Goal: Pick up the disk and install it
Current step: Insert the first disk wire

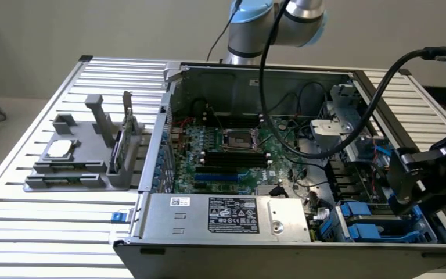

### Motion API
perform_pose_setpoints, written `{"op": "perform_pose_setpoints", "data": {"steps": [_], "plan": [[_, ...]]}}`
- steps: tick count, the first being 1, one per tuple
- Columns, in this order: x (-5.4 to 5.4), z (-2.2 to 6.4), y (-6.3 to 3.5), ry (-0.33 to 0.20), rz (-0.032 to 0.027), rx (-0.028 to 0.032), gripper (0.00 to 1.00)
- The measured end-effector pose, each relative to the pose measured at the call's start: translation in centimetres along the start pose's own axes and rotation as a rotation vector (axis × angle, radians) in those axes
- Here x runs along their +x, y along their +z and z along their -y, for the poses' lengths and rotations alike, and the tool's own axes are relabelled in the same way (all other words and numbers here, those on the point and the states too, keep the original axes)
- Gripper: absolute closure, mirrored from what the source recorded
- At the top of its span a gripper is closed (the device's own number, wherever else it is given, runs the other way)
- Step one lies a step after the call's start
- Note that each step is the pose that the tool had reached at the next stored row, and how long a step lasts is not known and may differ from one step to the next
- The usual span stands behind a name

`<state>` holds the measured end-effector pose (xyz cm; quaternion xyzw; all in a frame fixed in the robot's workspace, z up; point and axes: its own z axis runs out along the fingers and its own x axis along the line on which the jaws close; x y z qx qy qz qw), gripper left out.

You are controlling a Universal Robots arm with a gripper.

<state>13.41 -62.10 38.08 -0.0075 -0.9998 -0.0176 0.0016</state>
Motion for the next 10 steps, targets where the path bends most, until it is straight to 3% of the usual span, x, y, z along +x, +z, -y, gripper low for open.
{"op": "perform_pose_setpoints", "data": {"steps": [10], "plan": [[0.00,0.00,0.12,0.181,0.0064,-0.0007,0.57]]}}
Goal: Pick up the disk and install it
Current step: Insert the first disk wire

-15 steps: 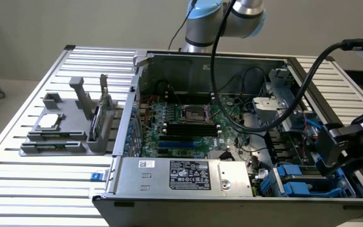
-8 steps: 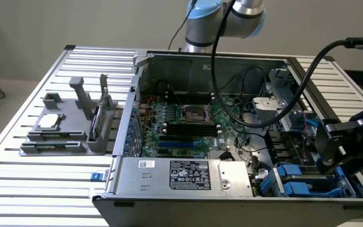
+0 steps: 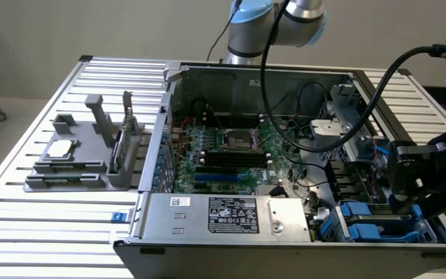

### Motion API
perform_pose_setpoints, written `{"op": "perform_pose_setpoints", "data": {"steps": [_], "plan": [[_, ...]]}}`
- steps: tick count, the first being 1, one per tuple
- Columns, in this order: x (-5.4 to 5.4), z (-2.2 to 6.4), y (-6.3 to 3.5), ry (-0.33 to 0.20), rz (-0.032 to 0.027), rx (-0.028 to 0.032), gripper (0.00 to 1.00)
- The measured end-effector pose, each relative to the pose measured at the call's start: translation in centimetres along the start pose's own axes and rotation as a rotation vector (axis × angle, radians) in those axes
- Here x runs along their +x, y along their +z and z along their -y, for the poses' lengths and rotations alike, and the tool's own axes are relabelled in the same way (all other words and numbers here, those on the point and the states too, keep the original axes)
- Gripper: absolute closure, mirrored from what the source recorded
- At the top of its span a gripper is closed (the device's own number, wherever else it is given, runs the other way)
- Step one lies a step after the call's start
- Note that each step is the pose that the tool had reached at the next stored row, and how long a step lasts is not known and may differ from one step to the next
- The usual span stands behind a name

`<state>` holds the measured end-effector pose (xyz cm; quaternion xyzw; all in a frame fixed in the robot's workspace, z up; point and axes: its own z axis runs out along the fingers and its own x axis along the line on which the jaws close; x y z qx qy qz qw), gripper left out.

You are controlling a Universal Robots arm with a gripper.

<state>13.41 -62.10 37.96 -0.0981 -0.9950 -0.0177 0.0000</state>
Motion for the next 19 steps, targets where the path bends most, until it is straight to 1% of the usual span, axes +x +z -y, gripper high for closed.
{"op": "perform_pose_setpoints", "data": {"steps": [5,9,13,15,17,18,19], "plan": [[0.00,0.01,0.06,0.085,0.0028,-0.0012,0.57],[0.00,0.00,0.10,0.141,0.0040,-0.0046,0.57],[0.00,0.01,0.12,0.191,0.0046,-0.0093,0.57],[0.00,0.01,0.14,0.214,0.0040,-0.0143,0.57],[0.01,0.01,0.14,0.235,0.0026,-0.0219,0.57],[0.01,0.01,0.13,0.245,0.0013,-0.0273,0.57],[0.02,0.01,0.14,0.255,-0.0004,-0.0342,0.57]]}}
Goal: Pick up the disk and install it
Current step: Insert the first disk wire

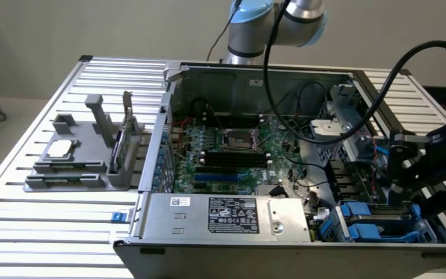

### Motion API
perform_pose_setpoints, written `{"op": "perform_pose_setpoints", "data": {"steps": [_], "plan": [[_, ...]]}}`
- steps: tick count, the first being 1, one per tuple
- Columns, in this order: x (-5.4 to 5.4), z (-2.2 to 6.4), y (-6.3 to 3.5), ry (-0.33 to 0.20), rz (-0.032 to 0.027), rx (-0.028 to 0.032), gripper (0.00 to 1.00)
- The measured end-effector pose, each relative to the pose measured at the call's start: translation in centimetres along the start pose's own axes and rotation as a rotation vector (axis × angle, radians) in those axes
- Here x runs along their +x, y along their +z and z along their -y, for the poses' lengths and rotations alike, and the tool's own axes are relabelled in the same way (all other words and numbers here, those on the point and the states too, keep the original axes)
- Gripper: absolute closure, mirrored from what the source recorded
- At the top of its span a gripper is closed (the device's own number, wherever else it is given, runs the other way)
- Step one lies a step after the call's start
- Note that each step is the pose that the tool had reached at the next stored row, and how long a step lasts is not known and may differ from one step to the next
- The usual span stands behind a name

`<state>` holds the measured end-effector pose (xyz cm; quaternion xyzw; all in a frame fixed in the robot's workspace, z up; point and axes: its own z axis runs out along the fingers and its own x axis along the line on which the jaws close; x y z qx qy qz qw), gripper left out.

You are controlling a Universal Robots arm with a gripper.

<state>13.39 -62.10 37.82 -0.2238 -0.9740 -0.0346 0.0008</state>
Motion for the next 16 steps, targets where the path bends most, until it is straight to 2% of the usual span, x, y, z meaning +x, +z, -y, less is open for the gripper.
{"op": "perform_pose_setpoints", "data": {"steps": [5,9,16], "plan": [[0.02,0.01,0.00,0.048,-0.0137,-0.0356,0.57],[0.02,0.01,0.02,0.098,-0.0143,-0.0463,0.57],[0.01,0.03,0.20,0.197,-0.0104,-0.0582,0.57]]}}
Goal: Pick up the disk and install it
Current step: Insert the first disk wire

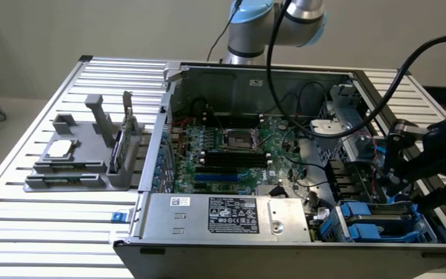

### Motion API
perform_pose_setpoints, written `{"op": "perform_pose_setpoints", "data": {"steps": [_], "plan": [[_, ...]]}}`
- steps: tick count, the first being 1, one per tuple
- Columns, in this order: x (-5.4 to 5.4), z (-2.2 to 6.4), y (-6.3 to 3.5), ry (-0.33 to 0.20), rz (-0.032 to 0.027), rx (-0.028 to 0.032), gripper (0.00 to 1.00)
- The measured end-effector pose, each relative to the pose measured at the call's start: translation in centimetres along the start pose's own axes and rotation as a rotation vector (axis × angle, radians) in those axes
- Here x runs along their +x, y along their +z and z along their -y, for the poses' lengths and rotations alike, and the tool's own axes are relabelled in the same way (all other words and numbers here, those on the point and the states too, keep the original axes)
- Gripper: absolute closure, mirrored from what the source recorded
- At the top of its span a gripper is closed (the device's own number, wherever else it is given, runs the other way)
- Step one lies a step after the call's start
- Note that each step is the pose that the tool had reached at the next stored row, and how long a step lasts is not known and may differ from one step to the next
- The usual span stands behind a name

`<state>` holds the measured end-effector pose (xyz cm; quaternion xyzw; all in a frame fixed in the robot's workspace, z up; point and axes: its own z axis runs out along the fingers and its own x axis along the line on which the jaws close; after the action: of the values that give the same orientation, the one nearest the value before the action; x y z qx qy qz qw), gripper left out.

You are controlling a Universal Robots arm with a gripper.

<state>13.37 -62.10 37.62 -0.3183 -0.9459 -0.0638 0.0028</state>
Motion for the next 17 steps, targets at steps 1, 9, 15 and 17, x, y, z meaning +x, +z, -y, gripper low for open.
{"op": "perform_pose_setpoints", "data": {"steps": [1,9,15,17], "plan": [[0.00,0.00,0.02,0.014,0.0006,-0.0021,0.57],[-0.02,0.04,0.33,0.124,0.0018,-0.0226,0.57],[-0.05,0.06,0.68,0.198,-0.0007,-0.0404,0.57],[-0.07,0.07,0.80,0.220,-0.0023,-0.0464,0.57]]}}
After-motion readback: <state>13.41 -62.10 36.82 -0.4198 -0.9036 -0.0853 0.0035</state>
